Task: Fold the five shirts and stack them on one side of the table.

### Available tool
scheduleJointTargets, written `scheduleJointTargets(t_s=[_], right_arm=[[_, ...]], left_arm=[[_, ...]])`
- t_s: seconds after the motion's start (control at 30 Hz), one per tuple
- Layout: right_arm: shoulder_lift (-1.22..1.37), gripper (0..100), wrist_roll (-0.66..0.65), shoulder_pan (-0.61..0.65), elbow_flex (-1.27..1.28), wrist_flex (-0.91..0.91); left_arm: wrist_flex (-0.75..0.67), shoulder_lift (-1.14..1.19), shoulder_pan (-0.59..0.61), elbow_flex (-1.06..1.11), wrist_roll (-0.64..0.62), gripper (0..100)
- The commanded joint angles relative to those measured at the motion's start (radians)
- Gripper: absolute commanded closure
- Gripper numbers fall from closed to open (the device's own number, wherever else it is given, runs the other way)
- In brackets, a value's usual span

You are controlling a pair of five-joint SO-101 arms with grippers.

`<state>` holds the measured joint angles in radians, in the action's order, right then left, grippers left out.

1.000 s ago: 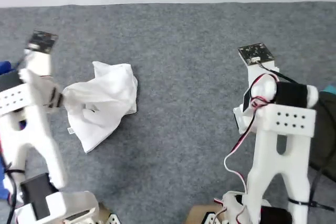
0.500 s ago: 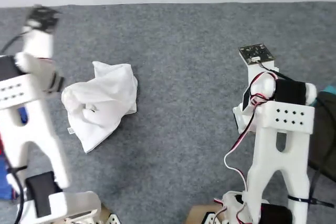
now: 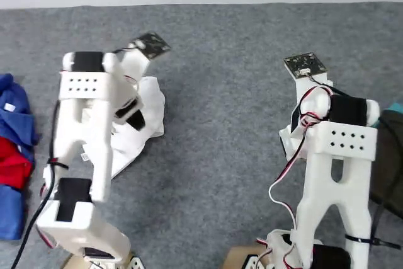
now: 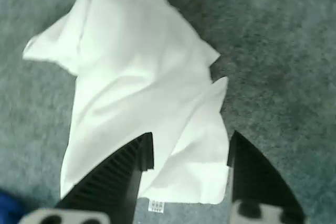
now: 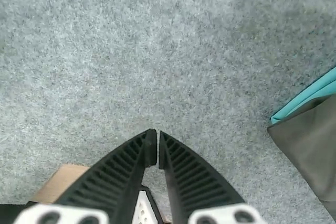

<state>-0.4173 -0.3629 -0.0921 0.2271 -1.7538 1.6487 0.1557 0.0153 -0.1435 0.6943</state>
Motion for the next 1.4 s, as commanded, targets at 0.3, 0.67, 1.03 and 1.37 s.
scheduleJointTargets(t_s=[0.3,0.67,1.03,1.37], right_arm=[[-0.008,98.7,-0.012,0.012,-0.008,-0.041],[-0.008,98.7,-0.012,0.012,-0.012,-0.041],[-0.010,98.7,-0.014,0.018,-0.012,-0.041],[-0.010,98.7,-0.091,0.018,-0.014,-0.039]], left_arm=[[-0.075,0.160,-0.031,-0.015,0.163,77],[-0.002,0.196,-0.046,-0.147,0.163,100],[0.106,0.052,0.173,-0.539,0.038,100],[0.106,-0.276,0.500,-0.300,0.061,100]])
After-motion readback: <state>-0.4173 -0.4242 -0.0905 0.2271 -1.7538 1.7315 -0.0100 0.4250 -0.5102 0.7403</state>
